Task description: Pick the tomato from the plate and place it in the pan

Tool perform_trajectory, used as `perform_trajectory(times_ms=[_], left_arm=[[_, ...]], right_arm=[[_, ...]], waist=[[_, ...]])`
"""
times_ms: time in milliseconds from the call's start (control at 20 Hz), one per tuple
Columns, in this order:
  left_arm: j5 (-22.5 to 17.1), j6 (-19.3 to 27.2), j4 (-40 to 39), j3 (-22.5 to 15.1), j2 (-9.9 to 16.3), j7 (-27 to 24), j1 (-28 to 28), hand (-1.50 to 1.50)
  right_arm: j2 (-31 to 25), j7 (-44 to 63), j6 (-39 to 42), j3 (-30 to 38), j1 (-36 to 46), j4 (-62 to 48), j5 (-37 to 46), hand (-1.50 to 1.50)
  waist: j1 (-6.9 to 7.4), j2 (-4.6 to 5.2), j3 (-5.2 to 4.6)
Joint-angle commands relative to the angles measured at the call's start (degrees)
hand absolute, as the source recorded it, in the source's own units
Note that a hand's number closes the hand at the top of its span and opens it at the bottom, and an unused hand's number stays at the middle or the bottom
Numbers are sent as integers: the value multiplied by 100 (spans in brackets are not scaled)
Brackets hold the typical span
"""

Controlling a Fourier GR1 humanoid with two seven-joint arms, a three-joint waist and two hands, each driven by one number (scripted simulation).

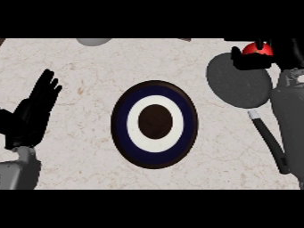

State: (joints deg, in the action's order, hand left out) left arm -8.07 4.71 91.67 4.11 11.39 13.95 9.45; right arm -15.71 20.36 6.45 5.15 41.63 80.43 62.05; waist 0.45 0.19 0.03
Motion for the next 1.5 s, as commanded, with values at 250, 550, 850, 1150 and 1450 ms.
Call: perform_trajectory(times_ms=[250, 550, 850, 1150, 1450], left_arm=[[87, 54, -94, -13, -65, 188, 273, 0], [122, 18, -35, -59, -108, 141, 289, 0], [97, -39, -24, -71, -134, 125, 278, 0], [258, -2, 99, -224, -258, -6, -28, 0], [136, -44, -406, 86, -135, -99, 383, 0]], right_arm=[[-450, -2117, -1311, 669, 90, -2412, -588, 150], [-203, -2698, -2258, 669, 626, -4297, -322, 150], [-522, -2160, -2149, 1336, 970, -5463, -631, -150], [-504, -2968, -2238, 1543, 979, -6357, -882, -150], [-831, -4190, -2035, 2406, 947, -6155, -1909, -150]], waist=[[32, 16, 1], [142, 52, 5], [180, 71, 8], [198, 68, 11], [64, 69, 13]])
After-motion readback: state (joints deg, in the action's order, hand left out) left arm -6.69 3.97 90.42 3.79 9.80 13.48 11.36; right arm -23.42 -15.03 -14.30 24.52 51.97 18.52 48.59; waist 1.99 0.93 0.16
